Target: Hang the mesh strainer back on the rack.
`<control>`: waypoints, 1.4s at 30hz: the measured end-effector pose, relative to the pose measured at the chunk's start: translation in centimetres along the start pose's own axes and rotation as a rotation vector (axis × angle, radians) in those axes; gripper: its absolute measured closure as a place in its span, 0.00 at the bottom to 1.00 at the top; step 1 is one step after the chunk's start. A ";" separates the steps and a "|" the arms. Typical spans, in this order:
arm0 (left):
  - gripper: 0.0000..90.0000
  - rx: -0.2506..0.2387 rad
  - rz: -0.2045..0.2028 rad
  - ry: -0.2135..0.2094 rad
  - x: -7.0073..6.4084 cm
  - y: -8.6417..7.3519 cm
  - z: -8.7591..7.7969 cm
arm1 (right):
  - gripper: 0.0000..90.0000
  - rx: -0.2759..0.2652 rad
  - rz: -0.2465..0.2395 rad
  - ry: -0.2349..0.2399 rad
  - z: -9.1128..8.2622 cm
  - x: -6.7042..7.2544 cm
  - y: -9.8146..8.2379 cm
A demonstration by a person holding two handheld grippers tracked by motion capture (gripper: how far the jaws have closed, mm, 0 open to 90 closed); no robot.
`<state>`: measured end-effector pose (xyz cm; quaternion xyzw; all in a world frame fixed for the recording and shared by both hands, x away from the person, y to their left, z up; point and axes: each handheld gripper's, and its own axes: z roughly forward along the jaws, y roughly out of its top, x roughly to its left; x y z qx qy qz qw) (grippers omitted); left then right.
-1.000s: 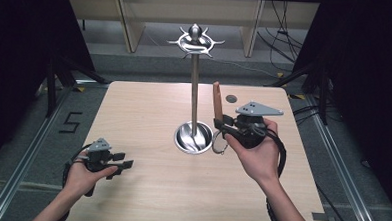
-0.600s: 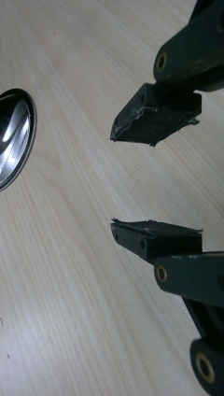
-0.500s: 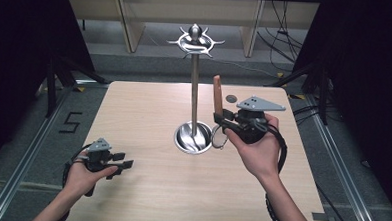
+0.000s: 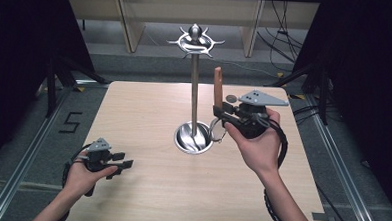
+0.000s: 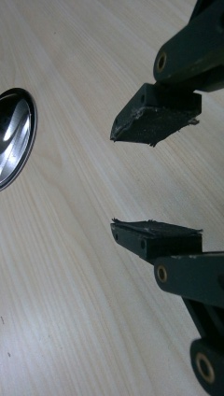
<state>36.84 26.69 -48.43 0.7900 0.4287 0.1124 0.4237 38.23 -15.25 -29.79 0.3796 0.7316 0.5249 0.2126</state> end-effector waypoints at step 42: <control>0.53 -0.005 0.000 0.001 0.0 0.0 -0.1 | 0.77 -0.053 0.003 -0.015 0.3 0.6 2.3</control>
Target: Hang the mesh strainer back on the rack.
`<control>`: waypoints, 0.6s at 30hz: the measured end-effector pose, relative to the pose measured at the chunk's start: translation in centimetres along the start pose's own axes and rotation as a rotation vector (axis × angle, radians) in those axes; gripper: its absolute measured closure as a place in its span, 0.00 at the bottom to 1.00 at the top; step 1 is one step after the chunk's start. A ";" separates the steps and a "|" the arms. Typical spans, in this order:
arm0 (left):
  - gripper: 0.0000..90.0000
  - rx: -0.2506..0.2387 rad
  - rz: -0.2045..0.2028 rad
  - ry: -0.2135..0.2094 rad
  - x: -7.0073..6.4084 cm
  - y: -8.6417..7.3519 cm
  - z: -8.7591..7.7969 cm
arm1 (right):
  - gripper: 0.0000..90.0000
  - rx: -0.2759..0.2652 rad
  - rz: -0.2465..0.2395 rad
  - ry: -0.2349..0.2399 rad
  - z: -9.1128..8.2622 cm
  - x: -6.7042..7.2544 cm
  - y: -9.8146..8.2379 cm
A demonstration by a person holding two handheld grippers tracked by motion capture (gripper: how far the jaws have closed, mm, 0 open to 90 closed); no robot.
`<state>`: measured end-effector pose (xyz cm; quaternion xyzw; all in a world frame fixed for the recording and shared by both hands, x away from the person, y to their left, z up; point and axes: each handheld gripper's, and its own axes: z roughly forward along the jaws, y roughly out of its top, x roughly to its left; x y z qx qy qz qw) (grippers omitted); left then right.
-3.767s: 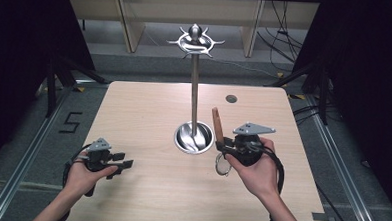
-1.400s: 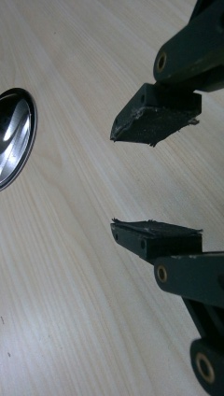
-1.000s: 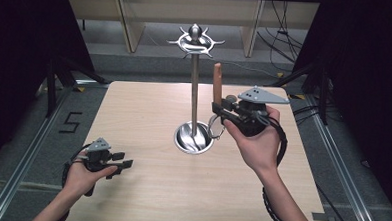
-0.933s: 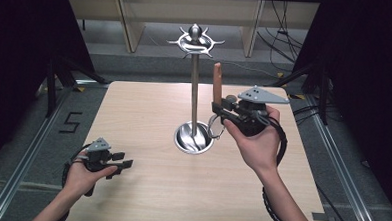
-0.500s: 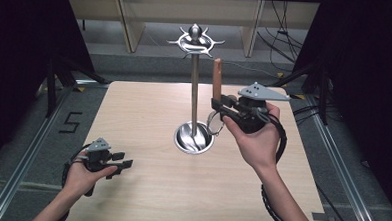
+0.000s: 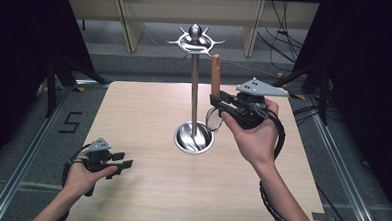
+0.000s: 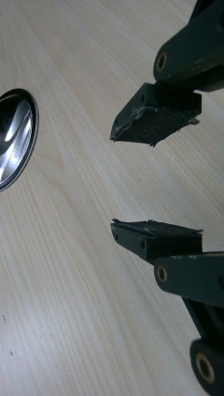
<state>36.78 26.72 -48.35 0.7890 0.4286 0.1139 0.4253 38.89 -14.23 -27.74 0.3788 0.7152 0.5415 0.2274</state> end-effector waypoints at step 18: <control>0.53 0.004 0.006 0.011 0.0 0.0 -0.1 | 0.77 -0.001 0.001 -0.001 0.4 0.1 0.7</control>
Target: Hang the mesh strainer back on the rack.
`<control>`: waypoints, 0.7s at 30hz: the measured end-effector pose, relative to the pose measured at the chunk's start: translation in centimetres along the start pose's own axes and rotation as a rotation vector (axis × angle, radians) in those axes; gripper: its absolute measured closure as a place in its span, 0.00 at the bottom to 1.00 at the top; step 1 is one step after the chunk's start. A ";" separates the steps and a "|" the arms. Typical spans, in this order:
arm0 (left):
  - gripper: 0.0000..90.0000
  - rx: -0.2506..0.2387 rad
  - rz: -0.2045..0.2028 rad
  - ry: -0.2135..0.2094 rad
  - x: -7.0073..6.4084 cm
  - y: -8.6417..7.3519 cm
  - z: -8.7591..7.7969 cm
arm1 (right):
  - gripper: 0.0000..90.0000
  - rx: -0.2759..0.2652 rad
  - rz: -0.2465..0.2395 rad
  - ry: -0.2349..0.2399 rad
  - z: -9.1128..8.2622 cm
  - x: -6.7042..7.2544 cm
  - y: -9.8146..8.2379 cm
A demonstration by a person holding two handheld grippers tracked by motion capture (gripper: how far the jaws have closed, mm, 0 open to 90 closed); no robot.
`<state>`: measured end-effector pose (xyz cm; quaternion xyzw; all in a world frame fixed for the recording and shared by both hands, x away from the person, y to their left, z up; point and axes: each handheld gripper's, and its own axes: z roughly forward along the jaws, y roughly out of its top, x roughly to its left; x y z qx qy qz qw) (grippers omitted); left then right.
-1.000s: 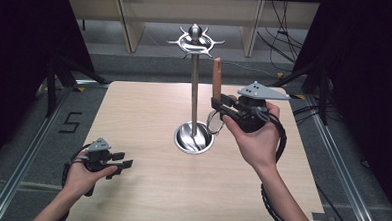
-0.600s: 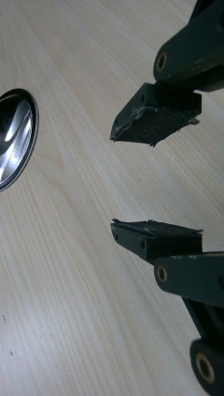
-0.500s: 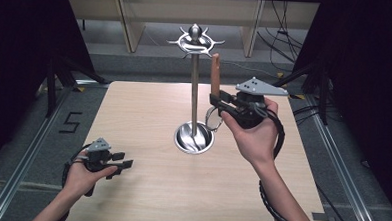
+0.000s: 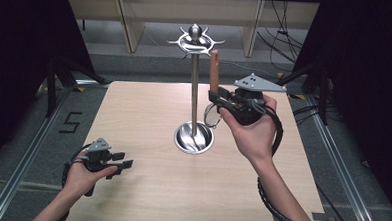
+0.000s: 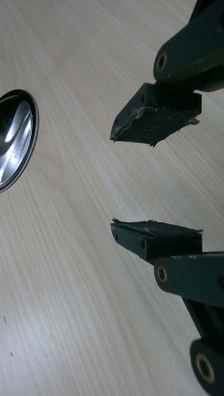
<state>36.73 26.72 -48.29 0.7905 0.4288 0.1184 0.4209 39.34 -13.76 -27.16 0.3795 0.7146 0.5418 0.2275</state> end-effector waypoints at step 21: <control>0.53 0.010 0.010 -0.002 0.1 0.0 0.0 | 0.77 0.011 -0.006 -0.013 0.2 -0.4 0.2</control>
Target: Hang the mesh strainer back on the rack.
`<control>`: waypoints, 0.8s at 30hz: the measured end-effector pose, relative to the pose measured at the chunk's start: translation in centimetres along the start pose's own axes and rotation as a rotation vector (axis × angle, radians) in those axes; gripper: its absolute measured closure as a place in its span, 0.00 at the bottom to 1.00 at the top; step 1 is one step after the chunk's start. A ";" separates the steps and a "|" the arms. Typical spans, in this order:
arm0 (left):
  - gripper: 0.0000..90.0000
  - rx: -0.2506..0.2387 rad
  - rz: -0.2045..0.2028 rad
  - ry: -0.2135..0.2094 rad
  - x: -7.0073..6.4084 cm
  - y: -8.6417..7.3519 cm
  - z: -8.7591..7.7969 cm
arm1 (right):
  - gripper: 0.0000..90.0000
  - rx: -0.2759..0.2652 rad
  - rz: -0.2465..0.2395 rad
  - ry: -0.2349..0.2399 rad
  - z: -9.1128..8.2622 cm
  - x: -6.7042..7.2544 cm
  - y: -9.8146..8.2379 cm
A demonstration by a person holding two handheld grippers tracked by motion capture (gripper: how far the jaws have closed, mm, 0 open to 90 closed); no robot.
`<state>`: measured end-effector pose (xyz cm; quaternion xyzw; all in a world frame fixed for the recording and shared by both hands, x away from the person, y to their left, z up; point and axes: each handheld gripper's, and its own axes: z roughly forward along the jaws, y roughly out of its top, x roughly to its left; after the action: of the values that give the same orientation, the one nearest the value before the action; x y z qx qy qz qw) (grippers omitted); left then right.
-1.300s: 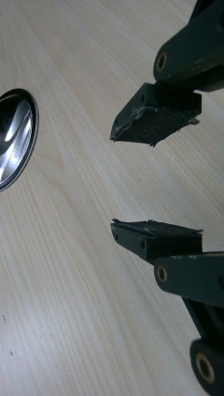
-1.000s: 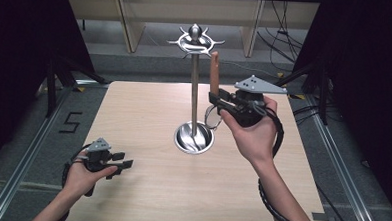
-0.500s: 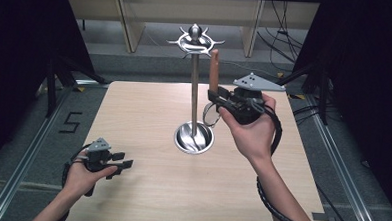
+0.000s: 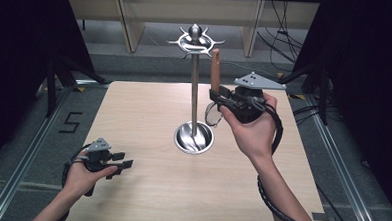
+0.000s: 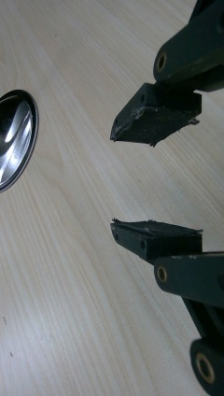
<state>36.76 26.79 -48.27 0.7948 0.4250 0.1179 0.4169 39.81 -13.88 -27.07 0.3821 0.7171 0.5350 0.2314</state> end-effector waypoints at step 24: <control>0.53 -0.014 -0.017 -0.004 -0.1 0.0 0.1 | 0.77 0.024 -0.012 -0.006 1.7 -0.1 0.4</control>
<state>36.74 26.69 -48.33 0.7886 0.4300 0.1156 0.4240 41.28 -12.95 -27.22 0.3821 0.7250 0.5238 0.2323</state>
